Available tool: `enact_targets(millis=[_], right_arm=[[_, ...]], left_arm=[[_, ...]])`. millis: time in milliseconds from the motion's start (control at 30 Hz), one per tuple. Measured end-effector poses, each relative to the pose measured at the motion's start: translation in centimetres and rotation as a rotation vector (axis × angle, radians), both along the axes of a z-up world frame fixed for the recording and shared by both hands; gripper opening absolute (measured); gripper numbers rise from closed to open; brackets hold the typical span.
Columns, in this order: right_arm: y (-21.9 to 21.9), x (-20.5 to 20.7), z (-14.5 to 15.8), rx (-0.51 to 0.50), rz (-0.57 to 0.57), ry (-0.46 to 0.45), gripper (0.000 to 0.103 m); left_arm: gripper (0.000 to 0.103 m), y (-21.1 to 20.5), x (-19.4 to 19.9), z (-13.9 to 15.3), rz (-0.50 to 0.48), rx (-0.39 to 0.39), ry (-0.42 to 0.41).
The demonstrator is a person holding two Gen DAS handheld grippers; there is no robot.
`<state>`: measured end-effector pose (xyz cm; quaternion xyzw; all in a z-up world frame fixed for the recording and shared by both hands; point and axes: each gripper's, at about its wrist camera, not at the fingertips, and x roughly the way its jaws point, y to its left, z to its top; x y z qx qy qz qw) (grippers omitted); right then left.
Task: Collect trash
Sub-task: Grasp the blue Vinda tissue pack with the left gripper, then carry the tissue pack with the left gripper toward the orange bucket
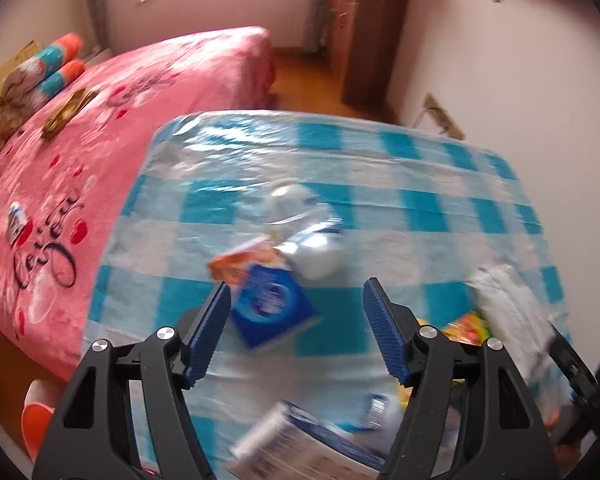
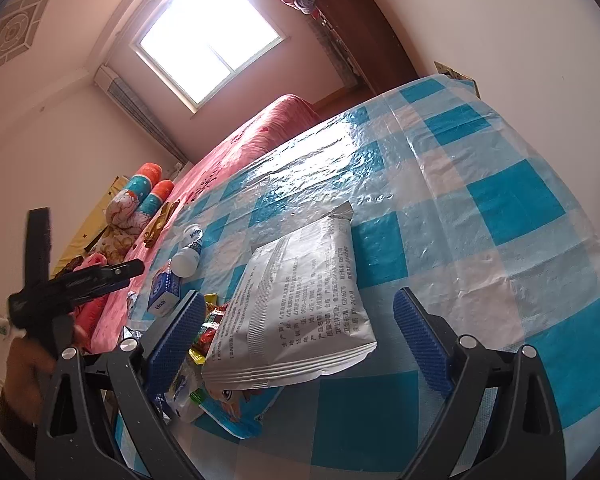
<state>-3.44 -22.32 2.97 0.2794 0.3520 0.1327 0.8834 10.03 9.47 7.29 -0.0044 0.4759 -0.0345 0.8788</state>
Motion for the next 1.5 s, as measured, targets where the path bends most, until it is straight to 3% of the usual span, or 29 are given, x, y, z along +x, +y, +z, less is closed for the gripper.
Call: enact_targets(millis=[200, 333, 500, 667, 900, 1100, 1500], right_arm=[[0.2, 0.1, 0.0, -0.005, 0.007, -0.003, 0.094], [0.0, 0.1, 0.0, 0.002, 0.004, -0.007, 0.094], [0.1, 0.1, 0.1, 0.000, 0.011, -0.011, 0.094], [0.2, 0.1, 0.1, 0.002, 0.019, -0.012, 0.094], [0.4, 0.1, 0.1, -0.002, 0.027, -0.011, 0.094], [0.8, 0.2, 0.2, -0.020, 0.035, -0.012, 0.094], [0.3, -0.2, 0.1, -0.019, 0.009, -0.011, 0.094]], left_arm=[[0.070, 1.5, 2.3, -2.6, 0.062, -0.079, 0.100], [0.069, 1.5, 3.4, -3.8, 0.093, -0.028, 0.145], [0.068, 1.7, 4.0, -5.1, 0.124, -0.024, 0.189], [0.053, 1.4, 3.8, -4.9, 0.128, -0.012, 0.171], [0.052, 1.8, 2.5, -4.3, 0.133, -0.007, 0.134], [0.052, 1.8, 0.5, -2.1, 0.116, -0.025, 0.059], [0.052, 2.2, -6.4, 2.0, 0.062, -0.085, -0.060]])
